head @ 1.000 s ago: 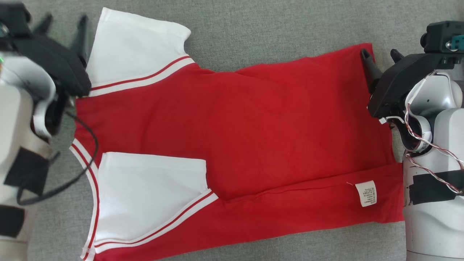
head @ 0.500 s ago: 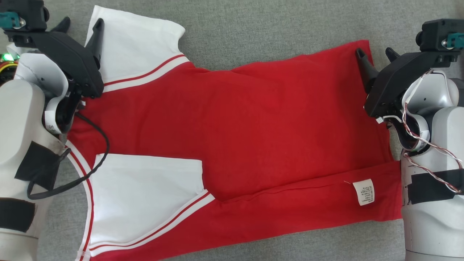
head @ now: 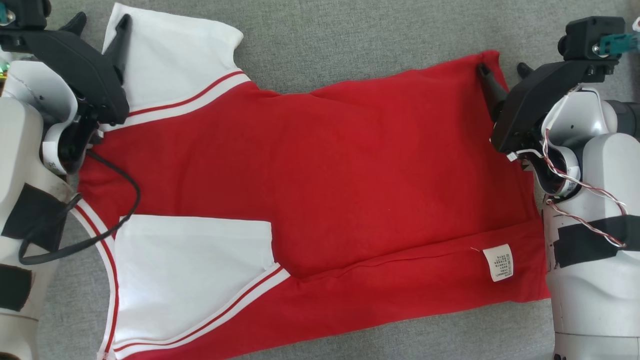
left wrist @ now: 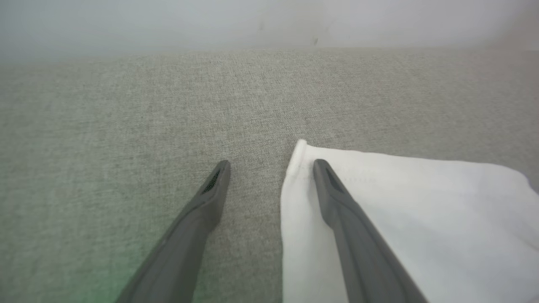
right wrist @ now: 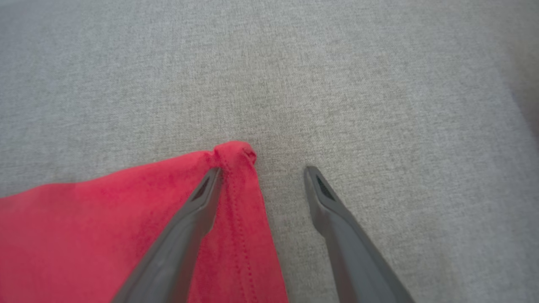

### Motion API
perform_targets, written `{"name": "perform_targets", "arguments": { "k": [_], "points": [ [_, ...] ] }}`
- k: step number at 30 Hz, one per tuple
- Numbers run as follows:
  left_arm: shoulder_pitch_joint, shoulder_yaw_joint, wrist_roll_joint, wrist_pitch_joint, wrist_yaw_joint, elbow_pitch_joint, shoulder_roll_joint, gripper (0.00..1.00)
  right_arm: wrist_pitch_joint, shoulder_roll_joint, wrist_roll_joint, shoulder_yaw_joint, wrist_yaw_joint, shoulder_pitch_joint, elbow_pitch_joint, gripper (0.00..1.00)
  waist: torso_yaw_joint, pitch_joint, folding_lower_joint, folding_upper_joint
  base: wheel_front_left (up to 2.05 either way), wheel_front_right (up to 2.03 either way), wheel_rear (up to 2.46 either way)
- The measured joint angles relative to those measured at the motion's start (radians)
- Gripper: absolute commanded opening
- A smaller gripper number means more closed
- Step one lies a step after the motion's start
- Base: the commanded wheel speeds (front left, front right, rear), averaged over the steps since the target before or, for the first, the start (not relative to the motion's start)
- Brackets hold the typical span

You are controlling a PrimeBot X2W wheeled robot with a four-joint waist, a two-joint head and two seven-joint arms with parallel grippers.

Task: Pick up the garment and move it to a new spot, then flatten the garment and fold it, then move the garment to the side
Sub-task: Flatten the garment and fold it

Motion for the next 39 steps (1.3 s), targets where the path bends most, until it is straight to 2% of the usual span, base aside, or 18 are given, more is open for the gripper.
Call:
{"name": "perform_targets", "arguments": {
  "k": [1, 3, 4, 5, 6, 7, 8, 9, 10, 11, 13, 14, 33, 34, 35, 36, 39],
  "points": [
    [0.000, -0.001, -0.002, 0.004, 0.000, 0.000, 0.001, 0.86, 0.000, 0.000, 0.000, 0.002, 0.000, -0.004, 0.008, 1.00, 0.000, -0.001, 0.0000, 0.0000, 0.00, 0.00, 0.00],
    [0.000, -0.002, -0.015, 0.012, -0.001, 0.000, 0.005, 0.77, 0.000, -0.001, 0.001, 0.005, 0.000, -0.014, 0.023, 1.00, 0.001, -0.002, 0.0000, 0.0000, 0.00, 0.00, 0.00],
    [0.000, -0.002, -0.018, 0.013, -0.003, 0.000, 0.005, 0.67, 0.001, -0.001, 0.002, 0.008, 0.000, -0.020, 0.031, 1.00, 0.001, -0.003, -0.0001, 0.0000, 0.00, 0.00, 0.00],
    [0.000, -0.002, -0.022, 0.017, -0.004, 0.001, 0.005, 0.46, 0.007, -0.002, 0.012, 0.016, 0.000, -0.034, 0.047, 1.00, 0.001, -0.002, -0.0001, 0.0000, 0.00, 0.00, 0.00],
    [0.000, -0.002, -0.026, 0.017, -0.005, 0.002, 0.005, 0.41, 0.009, -0.002, 0.012, 0.021, -0.002, -0.040, 0.054, 1.00, 0.001, -0.003, 0.0000, 0.0000, 0.00, 0.00, 0.00],
    [0.002, -0.002, -0.028, 0.016, -0.005, 0.002, 0.004, 0.22, 0.008, -0.002, 0.011, 0.026, -0.002, -0.046, 0.059, 0.95, 0.001, -0.003, -0.0001, 0.0000, 0.00, 0.00, 0.00],
    [0.003, -0.003, -0.029, 0.012, -0.006, 0.004, 0.002, 0.05, 0.008, -0.002, 0.011, 0.029, -0.002, -0.051, 0.066, 0.77, 0.000, -0.003, -0.0001, 0.0000, 0.00, 0.00, 0.00],
    [0.004, -0.002, -0.030, 0.008, -0.007, 0.006, -0.001, 0.00, 0.007, -0.001, 0.010, 0.033, -0.002, -0.054, 0.072, 0.55, -0.001, -0.004, 0.0000, 0.0000, 0.00, 0.00, 0.00],
    [0.007, -0.001, -0.035, 0.002, -0.007, 0.007, -0.005, 0.00, 0.007, 0.000, 0.010, 0.035, -0.002, -0.057, 0.077, 0.49, -0.003, -0.004, 0.0000, 0.0000, 0.00, 0.00, 0.00],
    [0.008, -0.002, -0.036, -0.004, -0.007, 0.009, -0.007, 0.00, 0.007, 0.000, 0.010, 0.039, -0.002, -0.059, 0.082, 0.49, -0.004, -0.005, 0.0000, 0.0000, 0.00, 0.00, 0.00],
    [0.010, -0.002, -0.038, -0.015, -0.008, 0.010, -0.011, 0.00, 0.006, 0.000, 0.008, 0.045, -0.002, -0.064, 0.089, 0.23, -0.006, -0.005, -0.0001, 0.0000, 0.00, 0.00, 0.00],
    [0.010, -0.004, -0.038, -0.019, -0.008, 0.011, -0.012, 0.00, 0.003, 0.001, 0.002, 0.047, -0.002, -0.066, 0.091, 0.00, -0.007, -0.005, -0.0001, 0.0000, 0.00, 0.00, 0.00],
    [0.017, -0.030, -0.042, -0.103, -0.025, 0.008, -0.025, 0.00, -0.058, 0.002, -0.023, 0.032, -0.002, -0.047, 0.106, 0.00, 0.008, -0.041, 0.0000, 0.0001, 0.00, 0.00, 0.00],
    [0.018, -0.029, -0.042, -0.104, -0.021, 0.012, -0.026, 0.00, -0.058, 0.002, -0.024, 0.032, -0.002, -0.046, 0.106, 0.11, 0.010, -0.044, 0.0001, 0.0001, 0.00, 0.00, 0.00],
    [0.018, -0.028, -0.042, -0.113, -0.013, 0.013, -0.026, 0.87, -0.062, 0.002, -0.024, 0.025, -0.001, -0.046, 0.106, 0.91, 0.011, -0.047, 0.0001, 0.0001, 0.00, 0.00, 0.00],
    [0.018, -0.025, -0.041, -0.130, -0.006, 0.012, -0.027, 1.00, -0.067, 0.002, -0.024, 0.021, -0.002, -0.046, 0.106, 1.00, 0.013, -0.049, 0.0001, 0.0001, 0.00, 0.00, 0.00],
    [0.019, -0.028, -0.040, -0.140, -0.002, 0.015, -0.035, 1.00, -0.072, 0.002, -0.024, 0.021, -0.002, -0.044, 0.112, 1.00, 0.016, -0.053, 0.0001, 0.0001, 0.00, 0.00, 0.00]
  ]
}}
